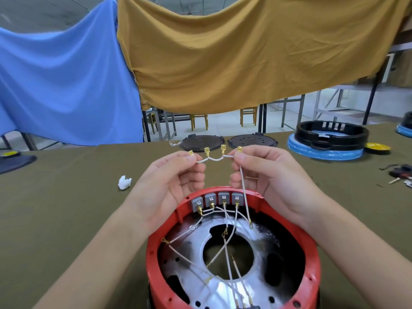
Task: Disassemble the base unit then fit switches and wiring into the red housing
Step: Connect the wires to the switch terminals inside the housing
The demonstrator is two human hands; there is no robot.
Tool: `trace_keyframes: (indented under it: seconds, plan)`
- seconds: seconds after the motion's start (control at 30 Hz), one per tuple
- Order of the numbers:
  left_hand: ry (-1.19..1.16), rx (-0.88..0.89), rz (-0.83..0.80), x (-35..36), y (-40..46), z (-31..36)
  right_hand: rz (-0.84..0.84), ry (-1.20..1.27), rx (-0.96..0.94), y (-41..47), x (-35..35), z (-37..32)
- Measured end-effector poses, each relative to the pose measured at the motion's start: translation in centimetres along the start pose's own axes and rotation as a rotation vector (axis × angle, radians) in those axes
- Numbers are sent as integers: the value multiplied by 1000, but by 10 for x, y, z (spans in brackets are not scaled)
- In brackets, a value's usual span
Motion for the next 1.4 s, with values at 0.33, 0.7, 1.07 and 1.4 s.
trace_keyframes:
  seconds: [0.33, 0.7, 1.07, 1.4]
  plan:
    - [161, 14, -50, -4, -1, 5, 48, -51, 40, 0, -8, -2]
    - [178, -101, -34, -10, 0, -1, 174, -334, -31, 1, -13, 5]
    - [206, -212, -28, -11, 0, -6, 5, -981, -451, -5, -2, -6]
    - [290, -212, -140, -13, 1, -6, -135, -1225, -516, -6, 13, -3]
Point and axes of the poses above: each hand's wrist, its own y-axis towards the middle knuckle, its own x-axis out of the palm, z = x × y, the point moved 3 cm from there along y, towards the middle knuckle, and after that the axes turned 2 degrees about x, right-handed, at the moved point
